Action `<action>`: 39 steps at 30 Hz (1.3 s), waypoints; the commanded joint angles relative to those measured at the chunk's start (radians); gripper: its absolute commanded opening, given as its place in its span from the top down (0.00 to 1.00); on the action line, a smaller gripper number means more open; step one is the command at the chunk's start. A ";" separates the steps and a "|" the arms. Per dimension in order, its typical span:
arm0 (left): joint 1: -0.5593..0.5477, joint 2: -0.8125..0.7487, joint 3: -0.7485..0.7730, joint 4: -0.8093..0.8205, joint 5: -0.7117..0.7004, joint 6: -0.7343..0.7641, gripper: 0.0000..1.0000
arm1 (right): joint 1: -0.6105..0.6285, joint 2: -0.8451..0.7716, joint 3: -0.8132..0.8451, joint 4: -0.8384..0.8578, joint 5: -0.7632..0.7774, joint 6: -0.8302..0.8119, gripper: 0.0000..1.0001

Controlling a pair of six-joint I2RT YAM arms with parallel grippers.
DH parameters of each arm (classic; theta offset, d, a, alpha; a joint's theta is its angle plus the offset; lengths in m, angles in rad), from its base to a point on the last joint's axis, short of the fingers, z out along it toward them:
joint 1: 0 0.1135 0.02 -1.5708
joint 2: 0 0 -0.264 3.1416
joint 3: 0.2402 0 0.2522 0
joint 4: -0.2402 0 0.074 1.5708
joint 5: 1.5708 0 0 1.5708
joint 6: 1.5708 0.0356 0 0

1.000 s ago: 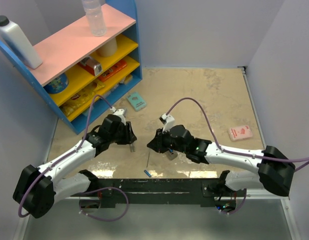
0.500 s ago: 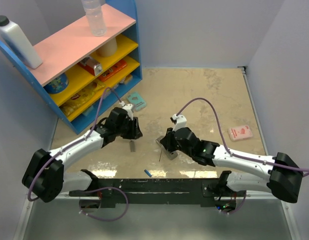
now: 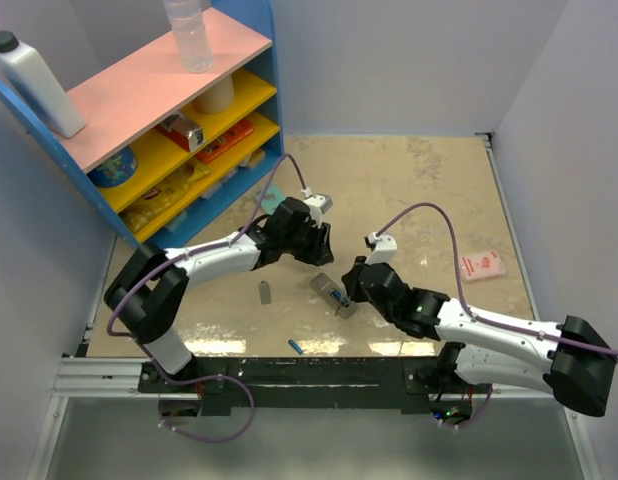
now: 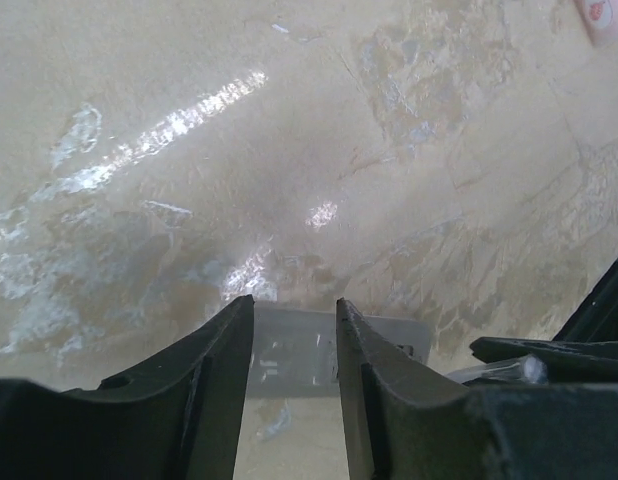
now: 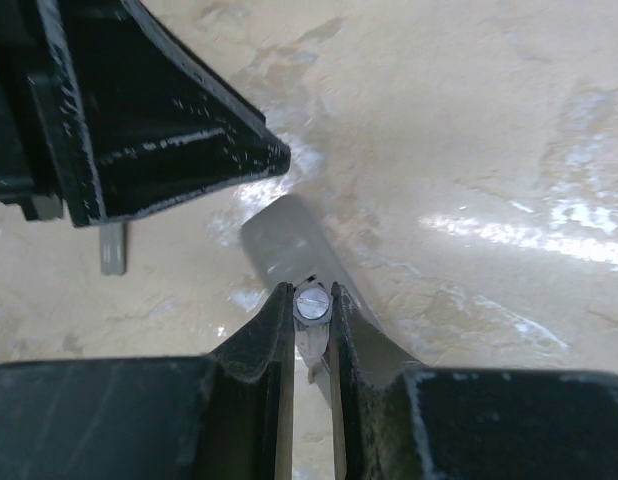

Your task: Unload the batteries from the remote control

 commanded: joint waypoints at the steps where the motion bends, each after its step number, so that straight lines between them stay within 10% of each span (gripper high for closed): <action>1: -0.021 0.078 0.070 0.063 0.006 0.010 0.57 | -0.017 -0.074 -0.013 -0.091 0.178 0.027 1.00; 13: -0.031 0.121 -0.009 0.034 -0.035 -0.054 0.62 | -0.225 -0.113 -0.022 0.024 0.122 -0.071 1.00; 39: -0.217 -0.135 -0.222 0.128 -0.101 -0.296 0.63 | -0.267 -0.196 -0.042 0.148 -0.115 -0.053 1.00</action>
